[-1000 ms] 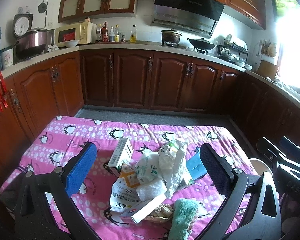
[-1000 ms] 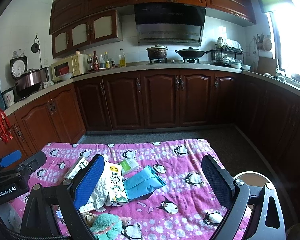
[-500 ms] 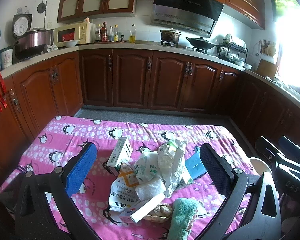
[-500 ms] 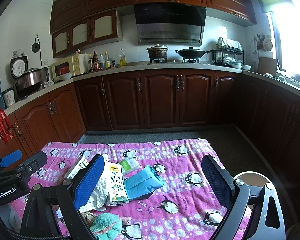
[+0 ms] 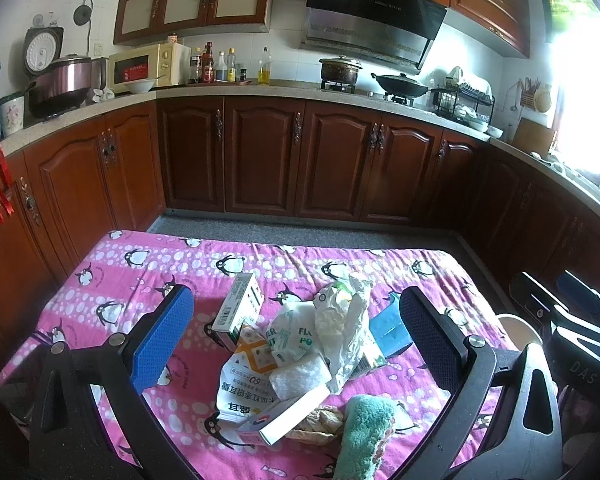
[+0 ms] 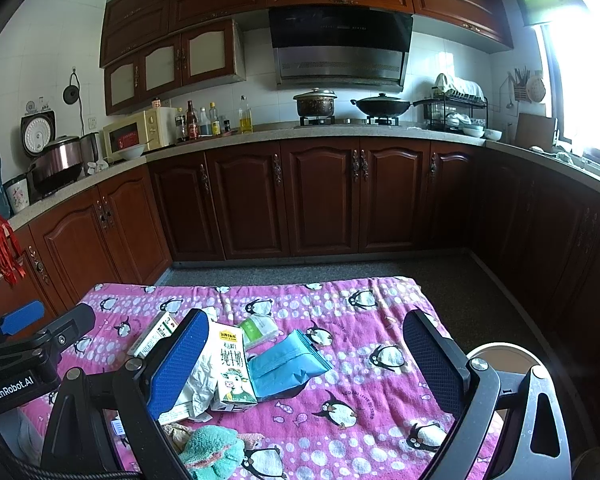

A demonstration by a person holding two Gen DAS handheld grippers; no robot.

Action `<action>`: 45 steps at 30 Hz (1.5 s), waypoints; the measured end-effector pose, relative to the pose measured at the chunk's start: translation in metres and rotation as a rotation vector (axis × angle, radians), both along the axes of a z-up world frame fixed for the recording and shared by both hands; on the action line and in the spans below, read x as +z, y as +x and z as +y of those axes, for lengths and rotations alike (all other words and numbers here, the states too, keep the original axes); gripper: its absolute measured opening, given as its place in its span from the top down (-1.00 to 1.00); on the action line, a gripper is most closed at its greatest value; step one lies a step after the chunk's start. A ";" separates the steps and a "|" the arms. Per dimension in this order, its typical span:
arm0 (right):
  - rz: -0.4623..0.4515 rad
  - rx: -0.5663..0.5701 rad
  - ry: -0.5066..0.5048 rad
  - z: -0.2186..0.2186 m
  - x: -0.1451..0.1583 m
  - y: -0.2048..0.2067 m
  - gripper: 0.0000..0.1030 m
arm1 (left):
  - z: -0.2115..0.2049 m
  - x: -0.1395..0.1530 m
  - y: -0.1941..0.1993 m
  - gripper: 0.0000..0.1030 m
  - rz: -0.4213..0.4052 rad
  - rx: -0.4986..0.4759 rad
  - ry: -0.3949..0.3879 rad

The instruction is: Collect trash

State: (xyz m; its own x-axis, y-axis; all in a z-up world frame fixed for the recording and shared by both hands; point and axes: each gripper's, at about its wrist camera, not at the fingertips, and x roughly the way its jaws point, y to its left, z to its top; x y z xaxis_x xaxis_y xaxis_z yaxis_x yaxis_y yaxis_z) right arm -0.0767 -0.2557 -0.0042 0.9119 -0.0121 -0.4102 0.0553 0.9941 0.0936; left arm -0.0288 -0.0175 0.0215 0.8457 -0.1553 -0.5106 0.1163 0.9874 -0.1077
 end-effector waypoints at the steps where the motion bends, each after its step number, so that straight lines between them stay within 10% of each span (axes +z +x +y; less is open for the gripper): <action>1: 0.000 0.001 0.003 0.000 0.000 0.000 -0.88 | 0.000 0.000 0.000 -0.99 0.002 -0.002 -0.002; 45: 0.102 0.026 -0.071 0.008 -0.028 0.012 -0.89 | 0.007 -0.024 0.013 -0.99 0.075 0.021 0.038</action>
State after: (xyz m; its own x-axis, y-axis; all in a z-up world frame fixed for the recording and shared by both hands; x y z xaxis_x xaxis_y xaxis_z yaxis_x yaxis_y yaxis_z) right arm -0.0644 -0.2478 -0.0323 0.8659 -0.0211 -0.4998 0.0347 0.9992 0.0180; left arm -0.0159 -0.0102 -0.0022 0.8077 -0.1169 -0.5778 0.0885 0.9931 -0.0772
